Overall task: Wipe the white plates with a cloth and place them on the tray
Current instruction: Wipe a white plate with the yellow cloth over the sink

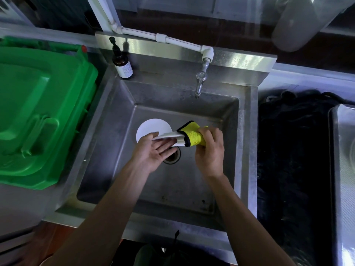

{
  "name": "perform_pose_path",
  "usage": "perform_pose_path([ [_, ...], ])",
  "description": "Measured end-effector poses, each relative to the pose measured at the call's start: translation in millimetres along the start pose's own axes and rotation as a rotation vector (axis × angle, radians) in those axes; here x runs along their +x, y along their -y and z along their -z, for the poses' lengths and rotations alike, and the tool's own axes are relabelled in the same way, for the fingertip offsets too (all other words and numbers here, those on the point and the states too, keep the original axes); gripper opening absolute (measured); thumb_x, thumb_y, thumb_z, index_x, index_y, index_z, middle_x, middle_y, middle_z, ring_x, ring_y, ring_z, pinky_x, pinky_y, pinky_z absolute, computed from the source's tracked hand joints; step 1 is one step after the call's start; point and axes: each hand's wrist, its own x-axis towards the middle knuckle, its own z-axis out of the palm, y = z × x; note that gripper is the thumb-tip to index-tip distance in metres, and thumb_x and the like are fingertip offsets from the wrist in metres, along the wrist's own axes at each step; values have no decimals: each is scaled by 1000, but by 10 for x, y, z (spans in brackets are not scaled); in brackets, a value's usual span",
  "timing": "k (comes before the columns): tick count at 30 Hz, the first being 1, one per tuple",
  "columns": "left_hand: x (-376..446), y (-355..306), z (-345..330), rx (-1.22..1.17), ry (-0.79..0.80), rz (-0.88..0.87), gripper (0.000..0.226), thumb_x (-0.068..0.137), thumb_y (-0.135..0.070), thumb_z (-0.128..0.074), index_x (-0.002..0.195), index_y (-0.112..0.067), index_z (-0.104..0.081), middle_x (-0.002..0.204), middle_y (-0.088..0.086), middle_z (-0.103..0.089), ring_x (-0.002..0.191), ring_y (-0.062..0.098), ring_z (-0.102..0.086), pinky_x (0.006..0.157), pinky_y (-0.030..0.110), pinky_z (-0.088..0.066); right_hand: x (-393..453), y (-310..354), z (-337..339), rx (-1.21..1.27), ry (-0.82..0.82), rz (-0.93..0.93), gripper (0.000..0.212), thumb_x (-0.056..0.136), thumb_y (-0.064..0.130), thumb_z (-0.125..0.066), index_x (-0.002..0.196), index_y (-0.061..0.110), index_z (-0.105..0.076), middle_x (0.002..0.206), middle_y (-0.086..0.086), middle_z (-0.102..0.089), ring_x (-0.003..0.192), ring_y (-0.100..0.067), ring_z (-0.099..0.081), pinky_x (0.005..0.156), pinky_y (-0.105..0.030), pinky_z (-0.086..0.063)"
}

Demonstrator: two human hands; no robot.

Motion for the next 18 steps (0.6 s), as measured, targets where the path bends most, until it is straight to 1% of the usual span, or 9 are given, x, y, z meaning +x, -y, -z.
perform_pose_path([
  [2,6,-11,6,-53,9,2,15,103,-8,-48,109,5,-55,110,34,-70,91,45,-74,74,54,-63,-39,-38,6,-9,45,18,36,76,-15,-62,108,2,-68,105,-15,-59,90,-32,-53,70,-50,-49],
  [4,42,-9,32,-67,12,-27,13,102,-3,-46,108,6,-53,103,33,-71,84,43,-75,68,50,-64,-69,-89,20,-24,122,31,39,77,-13,-64,113,4,-67,111,-14,-59,95,-32,-51,74,-49,-49],
  [6,88,-7,69,-52,-6,-71,12,102,-1,-48,110,6,-53,108,31,-70,79,37,-76,62,46,-64,-102,-144,36,-43,206,38,47,77,-13,-65,119,8,-65,117,-11,-58,100,-31,-50,79,-47,-49],
  [8,116,-17,105,-29,-29,-106,20,100,1,-49,119,6,-52,117,27,-65,86,34,-76,60,45,-63,-141,-174,47,-60,284,50,55,76,-14,-66,124,11,-64,123,-8,-57,104,-30,-49,86,-43,-49],
  [10,142,-34,135,-7,-51,-132,28,98,4,-49,127,3,-51,122,24,-62,103,35,-69,66,49,-63,-165,-181,47,-64,368,62,58,77,-14,-65,128,14,-62,127,-7,-57,110,-30,-49,92,-41,-48],
  [12,144,-44,160,31,-60,-155,30,97,7,-48,125,0,-53,128,25,-61,116,38,-64,75,54,-60,-173,-184,42,-42,453,51,61,78,-12,-65,133,14,-61,130,-9,-57,114,-31,-50,97,-43,-47],
  [13,137,-47,173,53,-64,-166,31,97,7,-48,126,0,-54,130,25,-61,120,39,-62,78,54,-58,-176,-178,38,-19,497,27,62,79,-11,-65,135,14,-60,132,-10,-57,116,-31,-51,98,-44,-47],
  [15,121,-47,201,86,-72,-185,39,97,8,-50,135,0,-52,134,23,-61,122,40,-61,82,55,-56,-177,-147,25,58,563,-72,63,82,-7,-66,140,17,-56,135,-9,-55,120,-30,-51,101,-43,-45],
  [18,99,-35,252,115,-37,-199,44,98,5,-53,142,-3,-50,135,21,-62,123,40,-60,85,55,-55,-156,-50,-6,196,586,-251,65,83,-2,-69,142,22,-54,135,-1,-53,123,-23,-49,103,-38,-43],
])
